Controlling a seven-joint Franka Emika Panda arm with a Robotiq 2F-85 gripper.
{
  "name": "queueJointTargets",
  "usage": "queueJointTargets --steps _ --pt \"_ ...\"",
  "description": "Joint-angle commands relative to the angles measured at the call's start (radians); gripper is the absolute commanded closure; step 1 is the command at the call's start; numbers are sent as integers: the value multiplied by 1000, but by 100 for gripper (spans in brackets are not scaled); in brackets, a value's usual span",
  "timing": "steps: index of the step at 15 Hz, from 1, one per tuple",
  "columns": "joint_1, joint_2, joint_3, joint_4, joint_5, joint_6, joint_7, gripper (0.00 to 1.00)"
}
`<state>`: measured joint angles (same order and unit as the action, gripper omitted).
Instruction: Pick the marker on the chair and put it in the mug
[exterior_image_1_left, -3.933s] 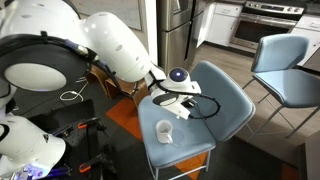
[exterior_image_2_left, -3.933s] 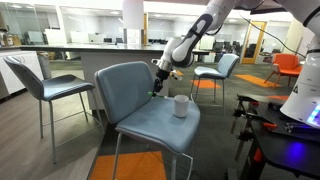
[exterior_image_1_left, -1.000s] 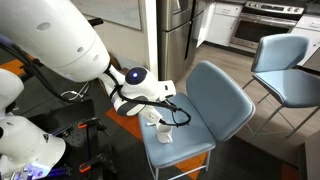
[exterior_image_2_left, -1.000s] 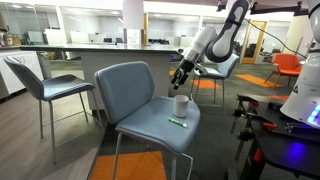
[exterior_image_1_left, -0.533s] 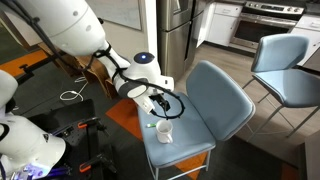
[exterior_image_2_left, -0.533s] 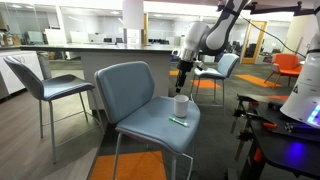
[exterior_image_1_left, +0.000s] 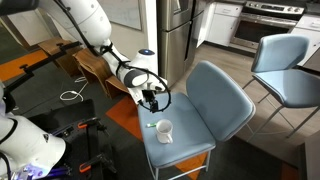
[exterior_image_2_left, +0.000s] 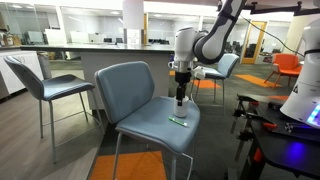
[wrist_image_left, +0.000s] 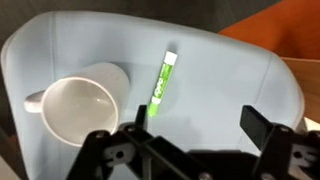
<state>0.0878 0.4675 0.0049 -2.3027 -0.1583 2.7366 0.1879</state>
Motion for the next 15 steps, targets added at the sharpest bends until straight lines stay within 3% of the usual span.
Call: queueJointTargets --steps 1,6,11,14,15 --pt "22 124 -23 76 52 49 34 0" --pt "-27 288 1 180 149 164 -7 7" --pt "-50 397 -2 278 191 178 -13 9" --pt "-44 432 -6 311 197 174 -12 19" --pt "-45 440 -3 319 199 175 -14 28"
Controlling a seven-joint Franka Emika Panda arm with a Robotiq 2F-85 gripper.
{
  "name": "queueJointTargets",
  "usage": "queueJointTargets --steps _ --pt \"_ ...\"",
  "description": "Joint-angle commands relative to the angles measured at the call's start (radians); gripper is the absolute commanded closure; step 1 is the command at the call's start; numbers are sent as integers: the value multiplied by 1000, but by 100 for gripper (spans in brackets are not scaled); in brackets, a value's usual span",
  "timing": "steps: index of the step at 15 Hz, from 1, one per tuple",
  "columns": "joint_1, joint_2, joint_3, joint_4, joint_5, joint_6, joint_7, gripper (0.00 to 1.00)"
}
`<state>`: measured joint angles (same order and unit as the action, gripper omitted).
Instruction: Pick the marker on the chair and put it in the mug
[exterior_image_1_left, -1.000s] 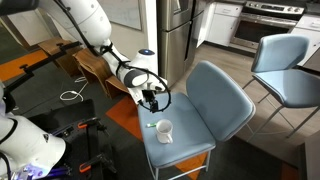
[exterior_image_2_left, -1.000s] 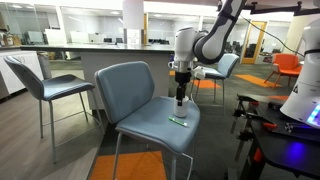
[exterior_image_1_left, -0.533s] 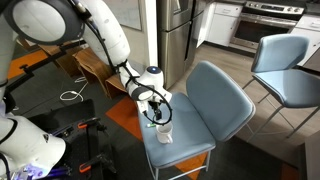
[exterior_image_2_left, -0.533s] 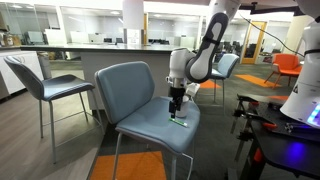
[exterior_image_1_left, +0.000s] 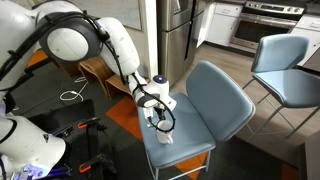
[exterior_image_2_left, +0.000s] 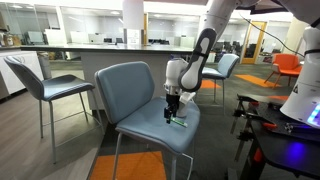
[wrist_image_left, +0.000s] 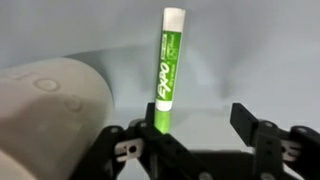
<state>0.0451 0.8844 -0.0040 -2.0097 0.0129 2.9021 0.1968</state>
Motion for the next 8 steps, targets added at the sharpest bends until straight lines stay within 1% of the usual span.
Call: queueJointTargets --steps 1,3,4,5,6,8 --pt "-1 30 7 32 28 7 -23 34" --pt "-1 43 8 44 29 5 -23 48" --pt "3 46 3 49 28 4 -19 50" --pt "7 47 -2 51 27 1 -17 50" --pt "22 47 -18 53 21 -5 -11 46" --pt "23 49 -20 56 20 -5 -12 38"
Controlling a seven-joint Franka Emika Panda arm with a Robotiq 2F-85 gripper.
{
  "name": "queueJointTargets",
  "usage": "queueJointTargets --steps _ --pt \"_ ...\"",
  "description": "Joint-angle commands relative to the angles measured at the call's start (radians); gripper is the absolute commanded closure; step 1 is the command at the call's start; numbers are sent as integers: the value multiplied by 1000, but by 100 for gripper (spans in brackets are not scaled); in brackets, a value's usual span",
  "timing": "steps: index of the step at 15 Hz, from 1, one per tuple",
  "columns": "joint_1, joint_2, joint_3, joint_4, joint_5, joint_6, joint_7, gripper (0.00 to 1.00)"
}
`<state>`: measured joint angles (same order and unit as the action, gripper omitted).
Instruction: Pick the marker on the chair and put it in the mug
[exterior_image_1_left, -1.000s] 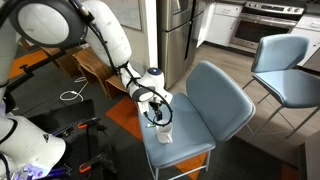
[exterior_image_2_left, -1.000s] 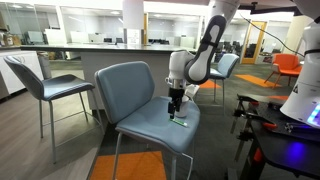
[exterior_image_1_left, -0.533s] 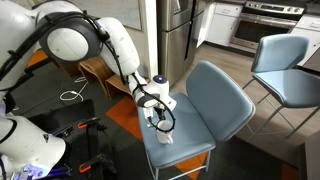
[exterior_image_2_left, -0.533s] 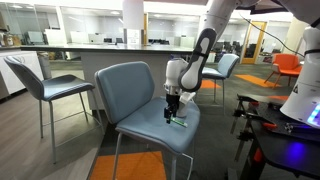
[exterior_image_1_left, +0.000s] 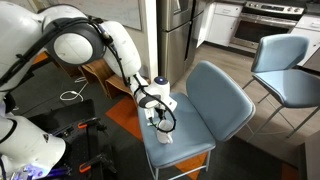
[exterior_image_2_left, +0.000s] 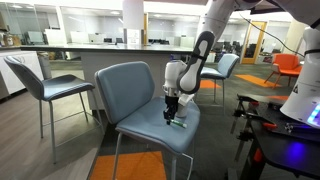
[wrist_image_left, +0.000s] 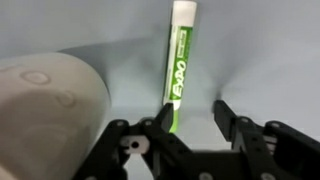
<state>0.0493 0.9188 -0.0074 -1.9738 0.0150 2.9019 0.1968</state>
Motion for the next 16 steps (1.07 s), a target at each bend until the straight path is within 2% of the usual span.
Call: queueJointTargets --steps 1,2,7,10,11,12,13,14,16 --pt "24 14 -20 21 15 -5 -13 25" --pt "31 10 -23 19 10 -4 -15 16" --pt "78 13 -59 29 -4 -18 -5 1" --pt "88 23 -70 36 -3 -29 -6 8" --pt "86 28 -68 38 0 -31 -5 13" --pt "86 32 -68 40 1 -34 -4 23" --pt "88 37 -73 42 0 -34 -3 38" --pt "89 40 -76 45 -1 -35 -4 47" --pt "89 43 -75 51 -2 -35 -6 62"
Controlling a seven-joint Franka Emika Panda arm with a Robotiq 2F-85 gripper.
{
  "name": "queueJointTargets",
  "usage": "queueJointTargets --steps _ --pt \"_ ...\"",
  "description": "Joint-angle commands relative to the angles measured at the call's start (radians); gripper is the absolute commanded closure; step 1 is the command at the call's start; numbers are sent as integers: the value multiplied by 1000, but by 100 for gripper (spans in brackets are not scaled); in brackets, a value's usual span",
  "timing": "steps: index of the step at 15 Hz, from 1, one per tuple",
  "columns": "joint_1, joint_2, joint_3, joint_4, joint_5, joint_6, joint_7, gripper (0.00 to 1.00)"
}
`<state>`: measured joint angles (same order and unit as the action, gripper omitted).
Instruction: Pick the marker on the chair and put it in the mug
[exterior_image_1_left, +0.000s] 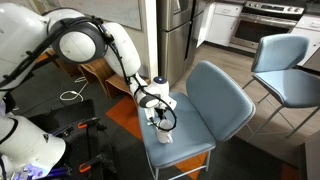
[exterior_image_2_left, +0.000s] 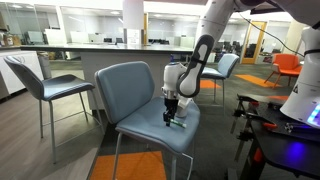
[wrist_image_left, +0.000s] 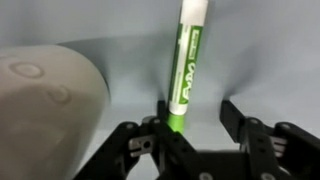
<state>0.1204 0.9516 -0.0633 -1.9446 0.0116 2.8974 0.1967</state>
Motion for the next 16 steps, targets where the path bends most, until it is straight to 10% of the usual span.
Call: queueJointTargets --steps 1,5,16 --pt "18 10 -17 23 1 -30 -7 69" --pt "29 -5 -14 13 -1 -8 -10 100" --pt "-43 -208 35 -209 8 395 -80 95"
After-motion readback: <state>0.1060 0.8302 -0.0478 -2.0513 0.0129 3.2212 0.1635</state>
